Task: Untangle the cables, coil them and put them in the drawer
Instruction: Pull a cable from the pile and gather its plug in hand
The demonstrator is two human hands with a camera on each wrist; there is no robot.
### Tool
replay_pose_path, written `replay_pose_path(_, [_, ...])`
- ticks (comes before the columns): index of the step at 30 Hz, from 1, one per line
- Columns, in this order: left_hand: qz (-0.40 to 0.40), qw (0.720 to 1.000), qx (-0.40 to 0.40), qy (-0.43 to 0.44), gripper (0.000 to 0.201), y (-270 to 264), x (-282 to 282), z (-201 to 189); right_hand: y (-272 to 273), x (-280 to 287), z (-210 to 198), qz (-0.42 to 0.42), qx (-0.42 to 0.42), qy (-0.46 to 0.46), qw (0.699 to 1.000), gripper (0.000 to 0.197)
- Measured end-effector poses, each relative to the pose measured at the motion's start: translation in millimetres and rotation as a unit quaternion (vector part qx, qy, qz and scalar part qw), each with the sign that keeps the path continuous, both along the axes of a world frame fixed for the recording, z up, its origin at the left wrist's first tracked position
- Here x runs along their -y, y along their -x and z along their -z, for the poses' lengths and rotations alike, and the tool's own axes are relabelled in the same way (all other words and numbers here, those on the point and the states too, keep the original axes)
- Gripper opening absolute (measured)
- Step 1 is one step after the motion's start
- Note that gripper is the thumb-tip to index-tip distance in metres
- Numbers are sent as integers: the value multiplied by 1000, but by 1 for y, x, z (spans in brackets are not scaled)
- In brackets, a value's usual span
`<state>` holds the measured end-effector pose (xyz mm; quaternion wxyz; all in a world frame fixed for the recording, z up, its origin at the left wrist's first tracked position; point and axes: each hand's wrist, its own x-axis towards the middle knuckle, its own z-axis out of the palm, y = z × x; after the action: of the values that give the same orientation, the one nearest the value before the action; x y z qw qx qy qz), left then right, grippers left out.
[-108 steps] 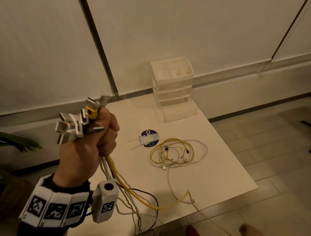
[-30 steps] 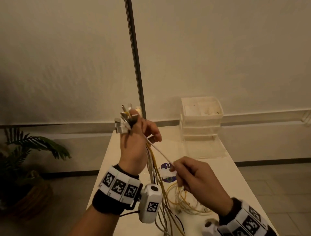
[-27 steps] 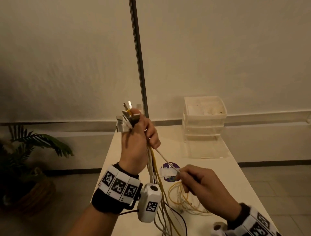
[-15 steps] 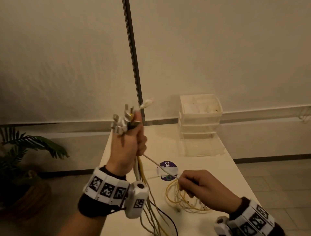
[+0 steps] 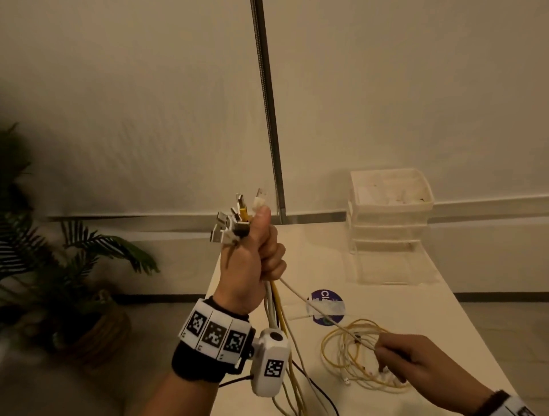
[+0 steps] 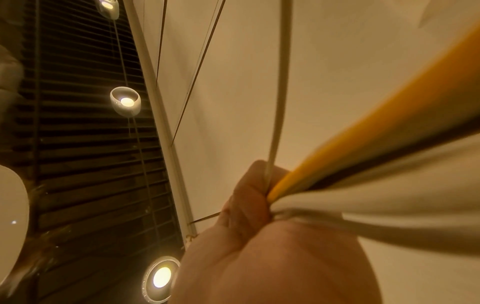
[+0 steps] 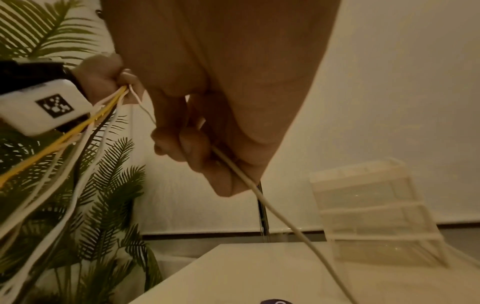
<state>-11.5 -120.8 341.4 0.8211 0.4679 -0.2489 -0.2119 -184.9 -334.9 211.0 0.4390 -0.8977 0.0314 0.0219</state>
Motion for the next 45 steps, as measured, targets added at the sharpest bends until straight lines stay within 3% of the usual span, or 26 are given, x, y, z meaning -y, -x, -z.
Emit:
replay_pose_path(5, [1, 1000, -13, -21, 45, 1, 1, 6, 1, 7, 7, -17, -26, 7, 999, 28])
replay_pose_path(10, [-16, 998, -37, -39, 41, 5, 0, 6, 12, 7, -4, 48, -10, -68, 996, 32])
replay_pose_path(12, [29, 997, -53, -55, 46, 5, -3, 6, 15, 6, -14, 51, -3, -72, 996, 31])
replay_pose_path(15, [112, 979, -9, -168, 41, 15, 3, 10, 11, 3, -35, 53, 24, -57, 997, 29])
replay_pose_path(17, [118, 958, 70, -253, 26, 28, 20, 18, 3, -2, -53, 46, 48, -33, 997, 29])
replay_pose_path(18, [93, 938, 150, -298, 23, 34, 29, 24, -3, -5, -61, 42, 61, -23, 997, 29])
replay_pose_path(20, [39, 863, 342, -370, 22, 42, 46, 42, -14, -10, -71, 45, 83, -21, 995, 29])
replay_pose_path(21, [22, 826, 399, -397, 25, 44, 52, 49, -19, -11, -74, 55, 91, -33, 994, 28])
replay_pose_path(22, [10, 812, 413, -412, 27, 42, 55, 54, -24, -11, -76, 64, 96, -53, 992, 28])
replay_pose_path(28, [29, 811, 439, -385, 28, 33, 57, 52, -31, -6, -79, 41, 78, -135, 987, 27])
replay_pose_path(30, [-31, 818, 434, -376, 25, 25, 51, 46, -34, -6, -78, 33, 84, -134, 987, 27])
replay_pose_path(31, [-78, 845, 391, -358, 24, 17, 46, 42, -35, -4, -76, 35, 86, -139, 986, 28])
replay_pose_path(33, [-187, 912, 219, -292, 26, -5, 35, 28, -34, 5, -65, 49, 83, -149, 984, 28])
replay_pose_path(34, [-235, 928, 130, -257, 25, -19, 24, 18, -32, 11, -58, 60, 78, -153, 983, 28])
replay_pose_path(36, [-310, 922, 46, -227, 25, -45, 1, 2, -27, 20, -45, 88, 73, -162, 980, 29])
replay_pose_path(38, [-345, 895, 85, -271, 20, -58, -14, -1, -26, 22, -38, 109, 74, -161, 978, 30])
replay_pose_path(41, [-394, 792, 225, -409, 16, -51, -12, 16, -36, 17, -40, 119, 91, -163, 975, 28])
replay_pose_path(42, [-384, 785, 283, -394, 16, -41, -6, 20, -40, 14, -43, 117, 95, -161, 975, 28])
replay_pose_path(45, [-199, 851, 394, -285, 17, 3, 15, 26, -48, 5, -52, 98, 96, -140, 981, 28])
